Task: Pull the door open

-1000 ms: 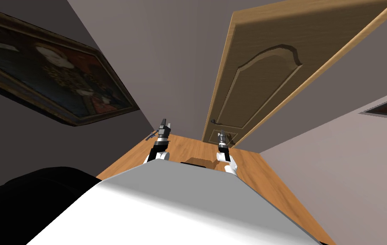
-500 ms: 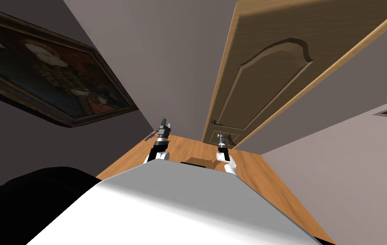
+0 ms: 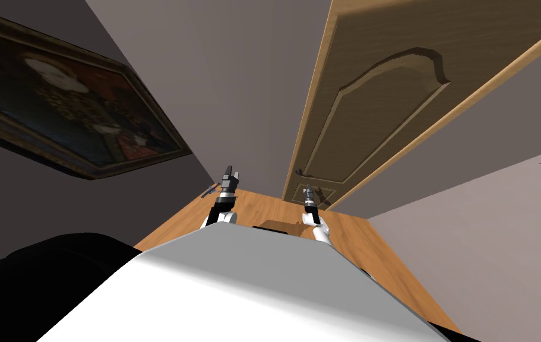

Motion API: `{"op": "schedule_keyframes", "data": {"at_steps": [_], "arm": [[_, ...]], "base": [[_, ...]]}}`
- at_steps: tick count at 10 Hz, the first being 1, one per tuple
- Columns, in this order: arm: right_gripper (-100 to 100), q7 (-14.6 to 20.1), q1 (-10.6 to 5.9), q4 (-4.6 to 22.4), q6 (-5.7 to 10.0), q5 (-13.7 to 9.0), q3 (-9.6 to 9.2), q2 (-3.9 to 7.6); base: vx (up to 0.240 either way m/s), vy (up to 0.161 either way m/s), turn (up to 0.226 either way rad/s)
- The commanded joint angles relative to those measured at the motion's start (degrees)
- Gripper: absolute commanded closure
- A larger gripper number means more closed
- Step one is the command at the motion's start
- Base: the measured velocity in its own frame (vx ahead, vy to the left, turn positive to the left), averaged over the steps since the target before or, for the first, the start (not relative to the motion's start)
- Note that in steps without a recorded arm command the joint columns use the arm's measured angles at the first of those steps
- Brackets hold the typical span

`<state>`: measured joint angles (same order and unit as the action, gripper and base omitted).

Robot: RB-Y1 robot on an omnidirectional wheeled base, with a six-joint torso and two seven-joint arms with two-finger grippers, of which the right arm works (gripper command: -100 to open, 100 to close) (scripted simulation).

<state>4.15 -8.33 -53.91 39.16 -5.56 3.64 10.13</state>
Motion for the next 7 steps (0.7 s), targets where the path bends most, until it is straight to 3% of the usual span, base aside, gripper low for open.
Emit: {"op": "schedule_keyframes", "data": {"at_steps": [1, 3, 4, 7], "arm": [[-100, 0.5, -0.76, 2.4, 0.28, -0.2, 0.00, 0.36], [-100, 1.0, -2.34, 5.9, 0.88, -0.5, 0.03, 0.73], [-100, 1.0, -2.34, 6.2, 0.88, -0.5, 0.03, 0.73], [-100, 1.8, -4.60, 11.6, 1.75, -0.9, 0.09, 1.27]], "base": [[0.067, -0.011, 0.011], [0.088, -0.020, 0.015], [0.058, -0.018, 0.006], [0.072, -0.006, 0.013]]}}
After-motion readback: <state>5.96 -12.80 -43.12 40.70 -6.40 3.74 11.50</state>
